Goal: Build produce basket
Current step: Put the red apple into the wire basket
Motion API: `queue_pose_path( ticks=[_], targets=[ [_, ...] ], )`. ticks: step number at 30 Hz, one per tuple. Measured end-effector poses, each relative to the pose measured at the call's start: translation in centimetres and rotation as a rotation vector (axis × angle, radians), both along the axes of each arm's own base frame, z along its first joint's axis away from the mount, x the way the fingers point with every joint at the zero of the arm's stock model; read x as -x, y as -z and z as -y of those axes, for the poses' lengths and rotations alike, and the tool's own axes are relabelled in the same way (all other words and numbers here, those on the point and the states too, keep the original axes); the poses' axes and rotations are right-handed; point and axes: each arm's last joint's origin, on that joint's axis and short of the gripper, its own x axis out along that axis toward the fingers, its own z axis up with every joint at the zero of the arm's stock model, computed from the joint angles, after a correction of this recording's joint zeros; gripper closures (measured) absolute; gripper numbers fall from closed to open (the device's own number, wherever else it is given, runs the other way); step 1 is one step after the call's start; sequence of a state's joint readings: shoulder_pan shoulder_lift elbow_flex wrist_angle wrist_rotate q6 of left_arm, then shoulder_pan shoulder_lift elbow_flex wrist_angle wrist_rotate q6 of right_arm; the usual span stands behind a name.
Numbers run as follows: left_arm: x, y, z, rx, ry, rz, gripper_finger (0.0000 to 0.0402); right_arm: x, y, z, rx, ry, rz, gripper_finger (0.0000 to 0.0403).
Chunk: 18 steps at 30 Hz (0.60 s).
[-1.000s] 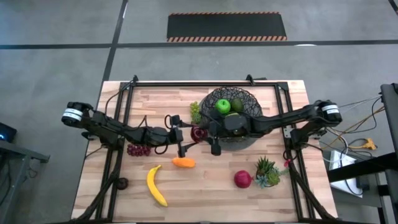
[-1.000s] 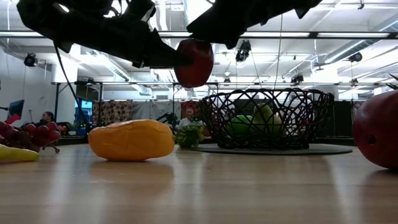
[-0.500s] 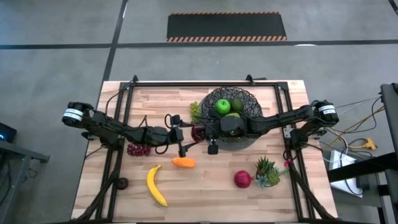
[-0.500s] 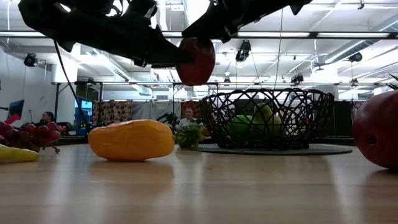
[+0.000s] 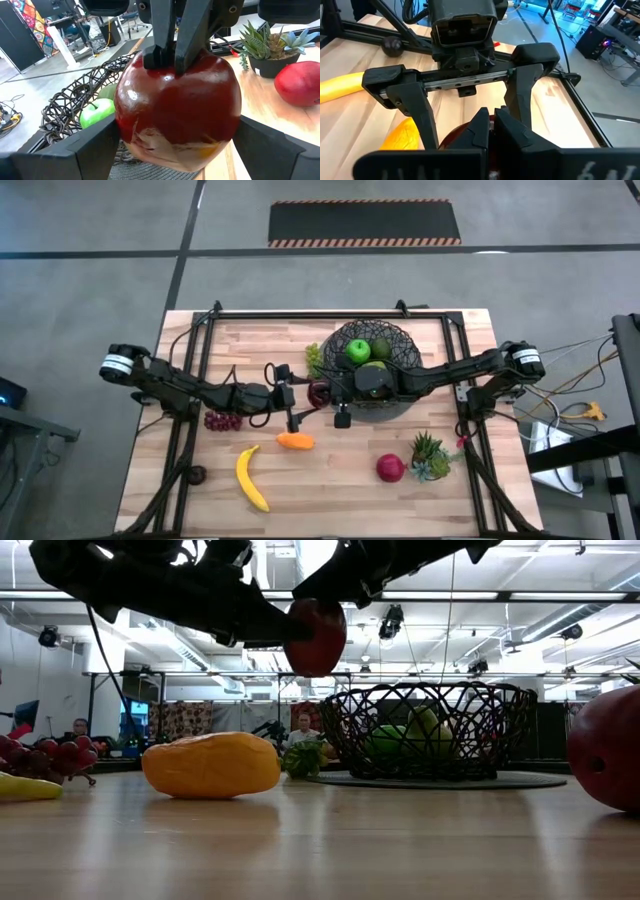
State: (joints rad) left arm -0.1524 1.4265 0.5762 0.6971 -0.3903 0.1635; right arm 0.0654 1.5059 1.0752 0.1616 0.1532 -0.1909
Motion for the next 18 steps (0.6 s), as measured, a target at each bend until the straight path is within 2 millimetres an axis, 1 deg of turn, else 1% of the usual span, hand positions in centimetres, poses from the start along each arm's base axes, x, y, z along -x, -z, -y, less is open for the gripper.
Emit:
queue_pose_path(
  ticks=[10,14,18],
  targets=[
    [0.10,0.13,0.01,0.001,0.005,-0.003,0.0068,0.01,0.01,0.00,-0.039,0.011,0.003,0.0388],
    [0.13,0.18,0.00,0.001,0.004,-0.005,0.0068,0.02,0.04,0.00,-0.047,0.015,0.002,0.0363],
    [0.13,0.17,0.00,0.003,0.003,-0.004,0.0068,0.06,0.12,-0.02,-0.048,0.010,-0.008,0.0320]
  ],
)
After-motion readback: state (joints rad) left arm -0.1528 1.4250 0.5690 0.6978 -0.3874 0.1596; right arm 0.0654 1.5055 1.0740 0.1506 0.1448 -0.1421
